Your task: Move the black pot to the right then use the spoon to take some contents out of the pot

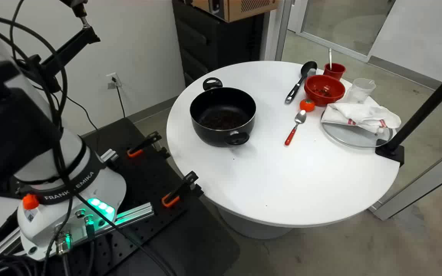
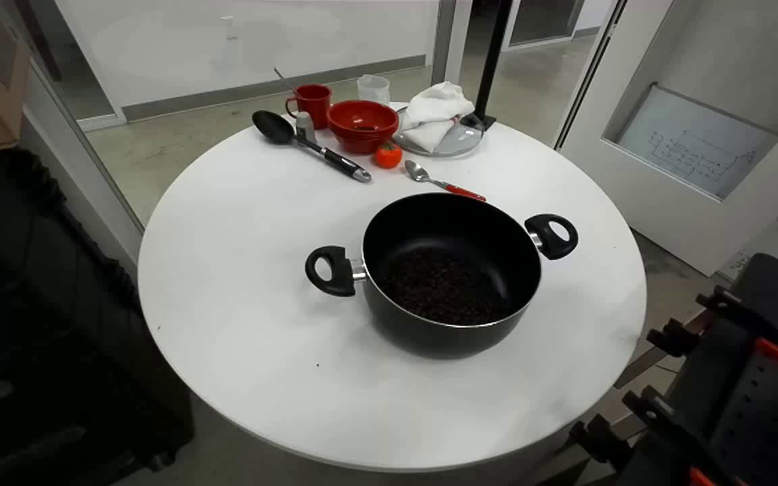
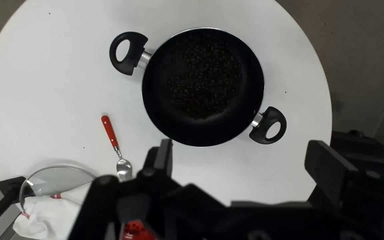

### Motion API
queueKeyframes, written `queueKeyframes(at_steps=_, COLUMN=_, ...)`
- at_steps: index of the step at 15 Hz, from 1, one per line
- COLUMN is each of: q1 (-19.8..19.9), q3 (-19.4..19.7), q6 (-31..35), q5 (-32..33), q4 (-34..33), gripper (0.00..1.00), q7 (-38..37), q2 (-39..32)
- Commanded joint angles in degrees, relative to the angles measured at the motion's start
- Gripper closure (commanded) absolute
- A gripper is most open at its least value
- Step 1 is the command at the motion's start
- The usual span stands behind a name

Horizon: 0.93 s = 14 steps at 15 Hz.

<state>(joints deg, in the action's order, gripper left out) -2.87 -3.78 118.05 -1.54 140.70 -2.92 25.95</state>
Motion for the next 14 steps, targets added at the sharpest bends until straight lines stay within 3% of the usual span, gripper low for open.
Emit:
queueKeyframes(at_steps=1, q1=-0.08, q3=0.06, q6=-0.14, q5=0.04, q4=-0.13, gripper=0.00, q7=-0.04, q2=-0.01)
queueKeyframes(at_steps=6, q1=-0.42, q3=0.70, q6=4.10, q5=-2.25, q4=1.46, gripper=0.00, q7=-0.38, q2=1.15)
queueKeyframes(at_steps=13, q1=-1.68, q3=3.66, q6=26.60, q5=-14.25, q4=6.96, gripper=0.00, q7=0.90, q2=1.35)
queueKeyframes(at_steps=14, q1=-0.72, q3=2.70, q6=21.22, q5=-11.29, q4=4.74, gripper=0.00, q7=-0.22, q2=0.54)
